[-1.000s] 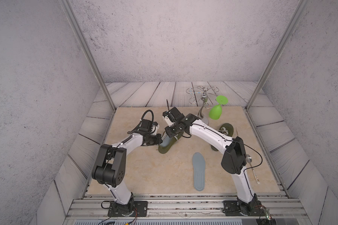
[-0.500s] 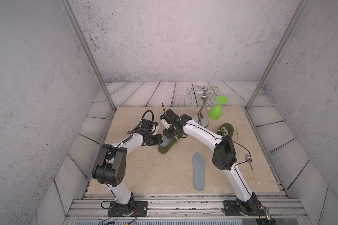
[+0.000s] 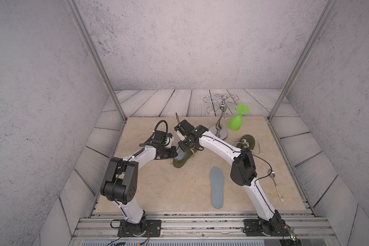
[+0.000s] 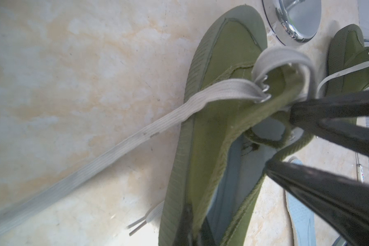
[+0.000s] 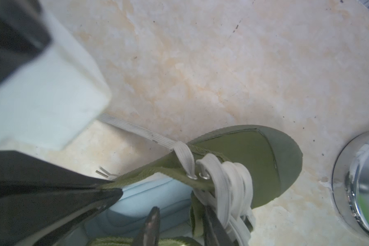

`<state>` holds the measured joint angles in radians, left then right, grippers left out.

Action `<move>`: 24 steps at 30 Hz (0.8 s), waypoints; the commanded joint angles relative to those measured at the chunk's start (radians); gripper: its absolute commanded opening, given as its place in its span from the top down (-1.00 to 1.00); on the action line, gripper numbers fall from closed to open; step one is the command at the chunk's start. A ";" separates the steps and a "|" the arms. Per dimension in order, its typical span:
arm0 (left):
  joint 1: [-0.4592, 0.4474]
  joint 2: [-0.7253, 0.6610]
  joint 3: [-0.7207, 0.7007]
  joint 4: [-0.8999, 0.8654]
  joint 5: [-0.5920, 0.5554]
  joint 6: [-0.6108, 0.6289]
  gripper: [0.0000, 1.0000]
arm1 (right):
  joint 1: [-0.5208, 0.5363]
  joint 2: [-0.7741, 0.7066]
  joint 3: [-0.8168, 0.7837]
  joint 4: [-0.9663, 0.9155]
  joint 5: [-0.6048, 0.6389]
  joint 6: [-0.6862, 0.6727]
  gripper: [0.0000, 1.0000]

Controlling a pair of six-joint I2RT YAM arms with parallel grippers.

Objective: Insert the insole into the shoe
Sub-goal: Adjust the shoe at the center of the board.

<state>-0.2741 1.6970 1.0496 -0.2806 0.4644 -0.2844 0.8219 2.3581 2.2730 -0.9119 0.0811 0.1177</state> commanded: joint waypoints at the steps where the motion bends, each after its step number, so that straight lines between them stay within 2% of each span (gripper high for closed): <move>1: 0.007 0.000 0.007 0.057 0.041 0.010 1.00 | 0.002 0.064 0.030 -0.027 0.045 -0.021 0.29; 9: 0.007 0.003 0.009 0.060 0.045 0.010 1.00 | 0.003 0.064 -0.001 -0.003 0.130 -0.030 0.41; 18: 0.007 -0.003 0.007 0.061 0.050 0.006 1.00 | 0.006 0.075 -0.017 0.023 0.151 -0.029 0.56; 22: 0.007 -0.002 0.007 0.063 0.052 0.006 1.00 | 0.008 0.076 -0.025 0.023 0.155 -0.032 0.85; 24: 0.007 -0.002 0.007 0.067 0.055 0.002 1.00 | 0.010 0.075 -0.034 0.026 0.148 -0.028 0.93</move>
<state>-0.2710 1.6997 1.0496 -0.2764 0.4778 -0.2871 0.8291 2.3657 2.2585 -0.8795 0.2108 0.0895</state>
